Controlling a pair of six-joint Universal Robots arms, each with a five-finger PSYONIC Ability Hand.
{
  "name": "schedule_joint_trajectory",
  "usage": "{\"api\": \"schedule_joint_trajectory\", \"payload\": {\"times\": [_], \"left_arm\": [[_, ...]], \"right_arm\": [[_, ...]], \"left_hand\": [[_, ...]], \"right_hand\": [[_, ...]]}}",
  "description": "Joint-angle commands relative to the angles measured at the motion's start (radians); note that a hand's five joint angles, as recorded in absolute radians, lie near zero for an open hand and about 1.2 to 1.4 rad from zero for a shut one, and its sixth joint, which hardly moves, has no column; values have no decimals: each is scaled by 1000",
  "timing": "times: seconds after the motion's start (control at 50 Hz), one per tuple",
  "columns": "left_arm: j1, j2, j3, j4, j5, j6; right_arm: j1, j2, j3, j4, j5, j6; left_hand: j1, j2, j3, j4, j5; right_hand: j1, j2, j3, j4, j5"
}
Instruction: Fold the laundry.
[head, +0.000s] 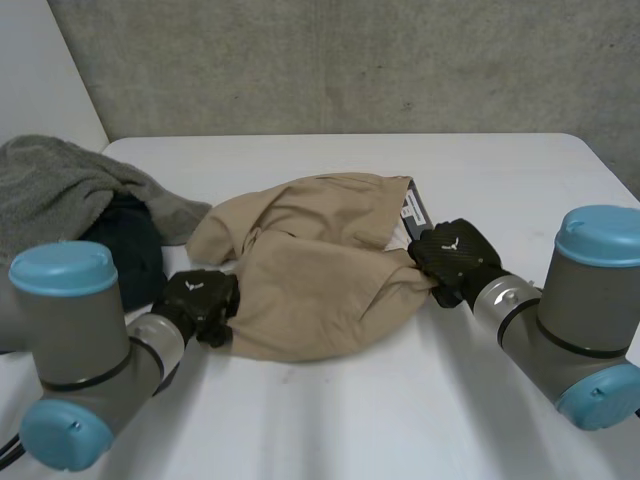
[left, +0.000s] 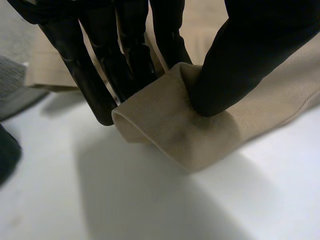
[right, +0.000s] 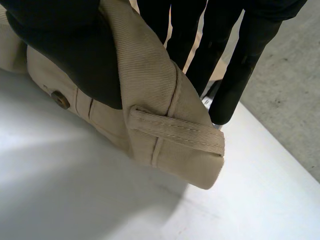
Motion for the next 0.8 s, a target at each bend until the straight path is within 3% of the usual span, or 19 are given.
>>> {"api": "schedule_joint_trajectory", "payload": {"times": [0.02, 0.12, 0.22, 0.34, 0.46, 0.56, 0.64, 0.74, 0.8], "left_arm": [[17, 181, 110, -128, -49, 1], [54, 430, 207, -153, 32, -13], [71, 493, 326, -226, 124, -23], [91, 392, 449, -397, 123, -3], [55, 179, 471, -461, 118, 56], [25, -3, 557, -356, 81, 133], [17, -102, 730, -186, 6, 164], [9, -108, 902, 87, -23, 132], [0, -56, 920, 281, -34, 86]], "right_arm": [[-15, -164, -57, 147, -2, -42], [-53, -295, -186, 308, -10, -65], [-81, -337, -341, 500, -13, -71], [-108, -308, -443, 733, -49, -143], [-81, -219, -403, 741, -68, -187], [-38, -75, -409, 602, -27, -136], [-10, 19, -469, 380, 75, -32], [-10, 21, -516, -87, 208, 143], [-16, -5, -495, -300, 221, 215]], "left_hand": [[252, 204, 212, 201, 232], [252, 204, 212, 201, 232], [252, 204, 212, 201, 232], [252, 204, 212, 201, 232], [252, 204, 212, 201, 232], [252, 204, 212, 201, 232], [252, 204, 212, 201, 232], [252, 204, 212, 201, 232], [252, 204, 212, 201, 232]], "right_hand": [[289, 221, 224, 209, 239], [289, 221, 224, 209, 239], [289, 221, 224, 209, 239], [289, 221, 224, 209, 239], [289, 221, 224, 209, 239], [289, 221, 224, 209, 239], [289, 221, 224, 209, 239], [289, 221, 224, 209, 239], [289, 221, 224, 209, 239]]}}
